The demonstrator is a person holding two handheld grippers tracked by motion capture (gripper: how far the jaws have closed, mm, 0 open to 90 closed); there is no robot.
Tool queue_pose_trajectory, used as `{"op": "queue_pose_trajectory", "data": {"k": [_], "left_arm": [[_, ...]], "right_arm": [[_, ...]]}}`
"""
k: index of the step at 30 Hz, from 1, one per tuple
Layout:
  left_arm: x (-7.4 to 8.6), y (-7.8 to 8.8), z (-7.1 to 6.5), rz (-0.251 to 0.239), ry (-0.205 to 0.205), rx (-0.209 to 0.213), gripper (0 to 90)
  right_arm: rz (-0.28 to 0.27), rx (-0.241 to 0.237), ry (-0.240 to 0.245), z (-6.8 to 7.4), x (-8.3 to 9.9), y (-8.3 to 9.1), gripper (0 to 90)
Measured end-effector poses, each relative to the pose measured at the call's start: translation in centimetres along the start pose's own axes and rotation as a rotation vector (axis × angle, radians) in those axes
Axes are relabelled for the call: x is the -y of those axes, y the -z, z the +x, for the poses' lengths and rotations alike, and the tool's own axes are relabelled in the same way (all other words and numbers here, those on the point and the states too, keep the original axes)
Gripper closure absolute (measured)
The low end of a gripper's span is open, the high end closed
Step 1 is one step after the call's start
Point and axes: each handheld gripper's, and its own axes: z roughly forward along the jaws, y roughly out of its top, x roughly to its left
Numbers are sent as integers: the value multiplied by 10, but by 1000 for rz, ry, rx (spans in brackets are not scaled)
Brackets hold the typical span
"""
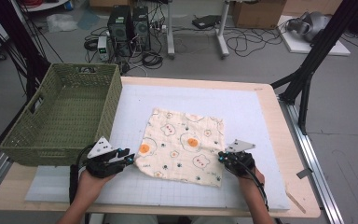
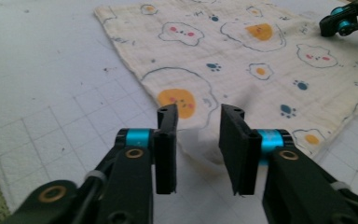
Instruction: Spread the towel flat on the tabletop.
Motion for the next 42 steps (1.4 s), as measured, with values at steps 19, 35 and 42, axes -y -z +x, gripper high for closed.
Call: {"op": "queue_pose_trajectory", "data": {"k": [19, 35, 42], "left_arm": [[-27, -84, 15, 132, -21, -86, 535], [-11, -53, 7, 162, -39, -191, 871], [3, -31, 2, 155, -31, -204, 865]], "right_arm": [[-95, 21, -96, -11, 11, 16, 540], [-78, -23, -105, 2, 4, 2, 479], [-66, -92, -70, 19, -4, -3, 531]]}}
